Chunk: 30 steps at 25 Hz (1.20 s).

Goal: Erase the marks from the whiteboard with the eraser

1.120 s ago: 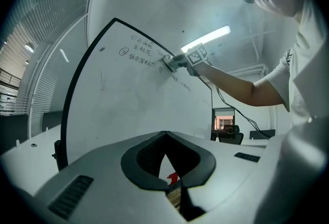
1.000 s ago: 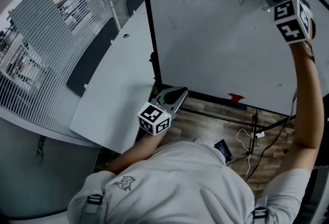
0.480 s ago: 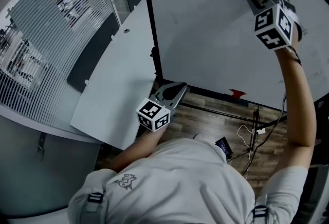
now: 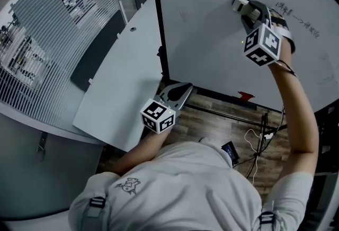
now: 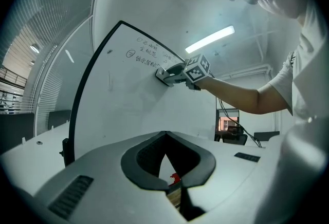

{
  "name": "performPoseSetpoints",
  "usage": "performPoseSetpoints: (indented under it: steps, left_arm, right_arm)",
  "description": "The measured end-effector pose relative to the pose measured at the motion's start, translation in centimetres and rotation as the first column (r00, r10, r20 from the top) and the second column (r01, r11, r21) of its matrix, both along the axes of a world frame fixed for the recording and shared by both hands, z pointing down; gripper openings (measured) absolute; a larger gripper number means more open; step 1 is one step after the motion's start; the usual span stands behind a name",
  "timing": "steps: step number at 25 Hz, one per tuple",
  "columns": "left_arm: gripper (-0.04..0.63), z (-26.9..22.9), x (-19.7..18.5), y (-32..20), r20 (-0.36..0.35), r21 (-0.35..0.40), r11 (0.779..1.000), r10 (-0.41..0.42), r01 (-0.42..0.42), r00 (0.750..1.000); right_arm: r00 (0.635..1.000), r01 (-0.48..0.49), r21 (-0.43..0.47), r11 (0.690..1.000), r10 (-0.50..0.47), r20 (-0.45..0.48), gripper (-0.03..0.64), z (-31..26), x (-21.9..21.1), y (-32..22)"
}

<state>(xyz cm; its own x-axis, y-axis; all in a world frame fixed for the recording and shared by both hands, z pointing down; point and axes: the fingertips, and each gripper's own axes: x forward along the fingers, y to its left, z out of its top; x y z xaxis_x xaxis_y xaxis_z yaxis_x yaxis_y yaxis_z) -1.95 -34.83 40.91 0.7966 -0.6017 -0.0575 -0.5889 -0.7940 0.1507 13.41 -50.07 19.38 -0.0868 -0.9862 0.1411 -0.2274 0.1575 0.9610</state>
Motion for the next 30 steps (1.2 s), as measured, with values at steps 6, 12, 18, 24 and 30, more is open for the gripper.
performPoseSetpoints:
  steps: [6,12,18,24,30]
  left_arm:
    - [0.005,-0.7,0.0,-0.1,0.007,0.011,1.000,-0.004,0.003,1.000]
    - [0.005,-3.7,0.7,-0.7,0.022,0.069,0.998,0.009,-0.010,1.000]
    - [0.005,-6.6,0.9,-2.0,0.058,0.141,0.990,-0.007,-0.001,0.998]
    - [0.005,-7.3,1.4,-2.5,0.060,0.143,0.990,-0.002,-0.006,0.998]
    - [0.005,-7.2,2.3,-2.4,0.055,0.136,0.990,0.013,-0.020,0.998]
  right_arm:
    - [1.000,-0.002,0.018,1.000,0.002,0.025,0.233,-3.4,0.5,0.2]
    - [0.999,-0.020,0.112,0.994,0.016,0.040,0.233,-10.3,1.4,0.8]
    - [0.997,-0.053,0.187,0.981,0.041,0.066,0.233,-15.6,2.5,1.4]
    - [0.997,-0.054,0.209,0.976,0.041,0.065,0.232,-15.4,2.0,1.4]
    - [0.999,-0.021,0.152,0.988,0.015,0.039,0.232,-10.1,-0.3,0.4]
